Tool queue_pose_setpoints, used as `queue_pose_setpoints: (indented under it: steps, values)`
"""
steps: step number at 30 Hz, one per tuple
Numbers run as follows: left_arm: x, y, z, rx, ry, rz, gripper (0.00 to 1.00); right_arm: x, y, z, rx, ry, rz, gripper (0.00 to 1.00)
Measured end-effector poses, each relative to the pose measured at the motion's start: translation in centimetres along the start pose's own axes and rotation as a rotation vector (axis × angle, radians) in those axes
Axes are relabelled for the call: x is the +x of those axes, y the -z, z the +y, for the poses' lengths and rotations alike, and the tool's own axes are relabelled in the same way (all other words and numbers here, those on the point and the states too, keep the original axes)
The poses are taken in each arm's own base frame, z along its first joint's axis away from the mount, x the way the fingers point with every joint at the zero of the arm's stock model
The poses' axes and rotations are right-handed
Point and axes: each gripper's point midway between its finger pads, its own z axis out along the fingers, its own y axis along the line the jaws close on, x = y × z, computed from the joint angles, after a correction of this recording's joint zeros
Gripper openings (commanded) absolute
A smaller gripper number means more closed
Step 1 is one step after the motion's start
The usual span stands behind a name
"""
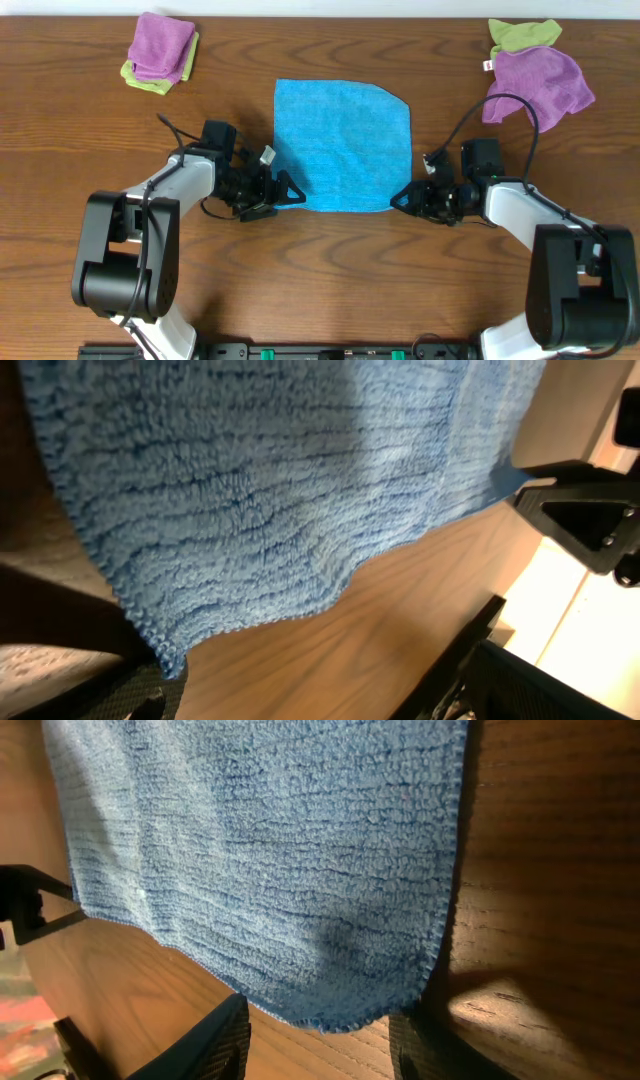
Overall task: Fold the cloth
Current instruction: 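Move both grippers to the blue cloth's bottom corners and grasp them, then lift the bottom edge with both grippers and fold it up over the top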
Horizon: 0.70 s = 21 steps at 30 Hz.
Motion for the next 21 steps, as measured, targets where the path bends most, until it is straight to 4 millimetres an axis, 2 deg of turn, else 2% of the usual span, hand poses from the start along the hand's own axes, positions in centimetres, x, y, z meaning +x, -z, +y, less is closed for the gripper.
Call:
queue_pose_setpoints:
  steps: [2,9,21]
  values:
    - [-0.1,-0.02,0.01,-0.001,0.014,-0.004,0.89,0.08,0.0,-0.05,0.002,-0.005,0.003,0.45]
    - [-0.16,-0.01,0.28,-0.026,0.03,-0.011,0.89,0.64,0.07,-0.18,0.011,-0.025,0.027,0.45]
    - [-0.8,0.1,0.79,-0.075,0.066,-0.046,0.83,0.09,0.58,-0.82,0.01,-0.068,0.004,0.45]
